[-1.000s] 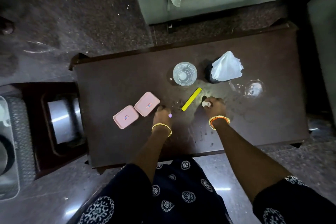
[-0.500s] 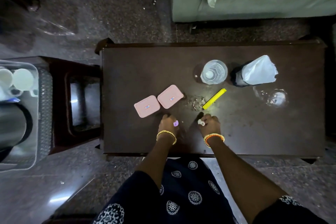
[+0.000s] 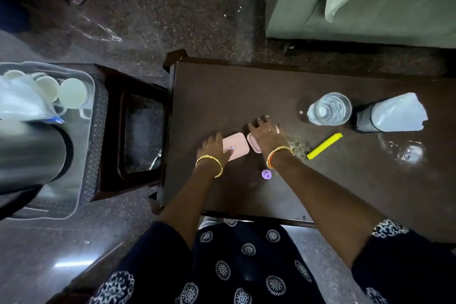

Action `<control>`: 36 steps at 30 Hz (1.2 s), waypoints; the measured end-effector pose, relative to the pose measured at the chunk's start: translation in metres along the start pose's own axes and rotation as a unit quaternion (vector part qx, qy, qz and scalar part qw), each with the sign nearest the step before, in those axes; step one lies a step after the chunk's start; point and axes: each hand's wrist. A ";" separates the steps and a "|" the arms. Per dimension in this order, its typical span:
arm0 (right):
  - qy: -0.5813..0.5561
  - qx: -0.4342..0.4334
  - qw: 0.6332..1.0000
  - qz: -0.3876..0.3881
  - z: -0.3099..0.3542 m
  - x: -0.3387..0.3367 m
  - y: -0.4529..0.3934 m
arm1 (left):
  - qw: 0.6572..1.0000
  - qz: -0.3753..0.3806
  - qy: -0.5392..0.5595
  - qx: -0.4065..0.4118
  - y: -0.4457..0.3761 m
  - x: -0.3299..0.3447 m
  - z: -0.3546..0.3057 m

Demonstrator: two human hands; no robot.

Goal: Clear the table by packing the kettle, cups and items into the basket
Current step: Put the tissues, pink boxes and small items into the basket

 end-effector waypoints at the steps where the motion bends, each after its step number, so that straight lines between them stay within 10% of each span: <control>1: 0.010 0.015 1.000 0.004 -0.001 -0.001 -0.001 | 0.999 0.034 0.005 0.006 -0.005 -0.004 0.003; 6: -0.133 0.213 0.968 -0.008 -0.003 -0.006 0.026 | 0.987 0.053 0.146 -0.038 -0.007 -0.008 0.014; 11: -0.554 0.304 0.774 -0.035 0.033 -0.037 0.055 | 0.928 0.024 0.358 -0.100 0.022 0.002 0.020; 13: -0.595 0.289 0.749 -0.032 0.056 -0.045 0.065 | 0.887 0.021 0.447 -0.116 0.035 -0.001 0.022; 30: -0.486 0.159 0.859 -0.037 0.221 -0.123 0.068 | 0.683 -0.141 0.710 -0.104 0.116 -0.083 0.127; 36: -0.547 0.091 0.832 -0.025 0.286 -0.141 0.041 | 0.629 -0.214 0.737 -0.118 0.126 -0.124 0.177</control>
Point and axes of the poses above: each hand's wrist, its own y-axis away from the middle knuckle, its own x-axis out of the palm, z = x × y, and after that the axes turned 1 degree about -z, right-handed
